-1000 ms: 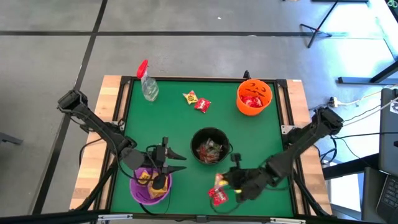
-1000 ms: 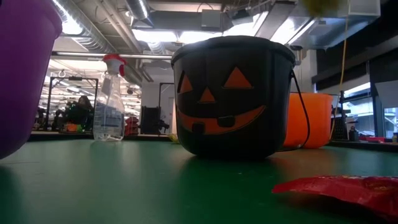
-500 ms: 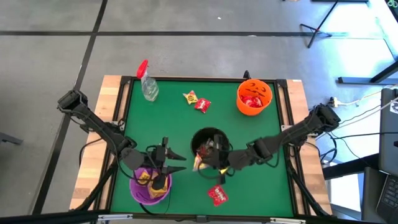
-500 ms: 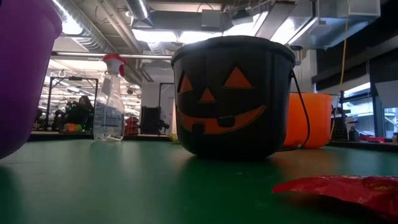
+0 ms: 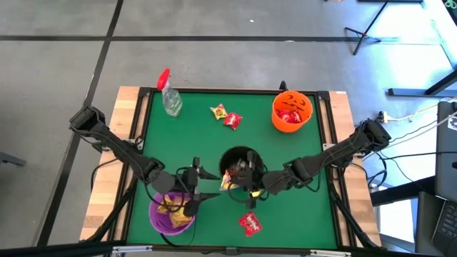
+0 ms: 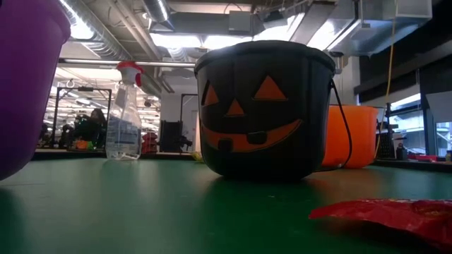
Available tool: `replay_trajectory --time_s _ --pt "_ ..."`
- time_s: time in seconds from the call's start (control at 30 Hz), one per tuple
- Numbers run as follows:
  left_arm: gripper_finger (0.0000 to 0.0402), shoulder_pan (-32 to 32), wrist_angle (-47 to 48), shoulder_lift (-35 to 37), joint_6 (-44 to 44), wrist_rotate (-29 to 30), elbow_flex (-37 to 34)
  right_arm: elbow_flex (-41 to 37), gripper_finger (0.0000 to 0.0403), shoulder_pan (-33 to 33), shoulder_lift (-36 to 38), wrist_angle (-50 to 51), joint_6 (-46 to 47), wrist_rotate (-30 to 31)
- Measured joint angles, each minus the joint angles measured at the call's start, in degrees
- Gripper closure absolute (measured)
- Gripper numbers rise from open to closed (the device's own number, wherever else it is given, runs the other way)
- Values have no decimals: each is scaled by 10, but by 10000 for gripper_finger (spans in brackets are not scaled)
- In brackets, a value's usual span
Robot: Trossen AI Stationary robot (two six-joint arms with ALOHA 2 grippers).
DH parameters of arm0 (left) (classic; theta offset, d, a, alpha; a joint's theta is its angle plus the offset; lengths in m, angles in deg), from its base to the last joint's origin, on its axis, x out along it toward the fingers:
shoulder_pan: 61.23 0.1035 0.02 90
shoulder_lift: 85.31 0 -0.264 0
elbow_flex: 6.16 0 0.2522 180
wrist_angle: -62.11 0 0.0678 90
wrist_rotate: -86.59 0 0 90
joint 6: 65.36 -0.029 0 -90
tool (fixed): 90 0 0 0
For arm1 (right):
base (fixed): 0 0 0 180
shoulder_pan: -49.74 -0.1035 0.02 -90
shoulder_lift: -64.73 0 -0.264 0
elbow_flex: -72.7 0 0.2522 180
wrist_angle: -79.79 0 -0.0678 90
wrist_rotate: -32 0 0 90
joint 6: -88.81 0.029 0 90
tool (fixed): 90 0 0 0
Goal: Sort candy
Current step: Put the yellow candy into the purple bucket
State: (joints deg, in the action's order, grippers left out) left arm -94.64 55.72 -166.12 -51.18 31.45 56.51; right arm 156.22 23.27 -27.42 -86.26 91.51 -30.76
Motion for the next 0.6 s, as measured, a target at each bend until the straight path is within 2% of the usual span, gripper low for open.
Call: replay_trajectory --time_s 0.1,0.23,0.6 --pt "159 2 -29 -8 -14 -15 0 -1 372 0 0 5 0 33" --pt "157 7 -38 -14 -15 -6 0 -1 372 0 0 0 0 52" --pt "169 34 -47 -18 8 43 0 -2 372 0 -17 -7 3 50"
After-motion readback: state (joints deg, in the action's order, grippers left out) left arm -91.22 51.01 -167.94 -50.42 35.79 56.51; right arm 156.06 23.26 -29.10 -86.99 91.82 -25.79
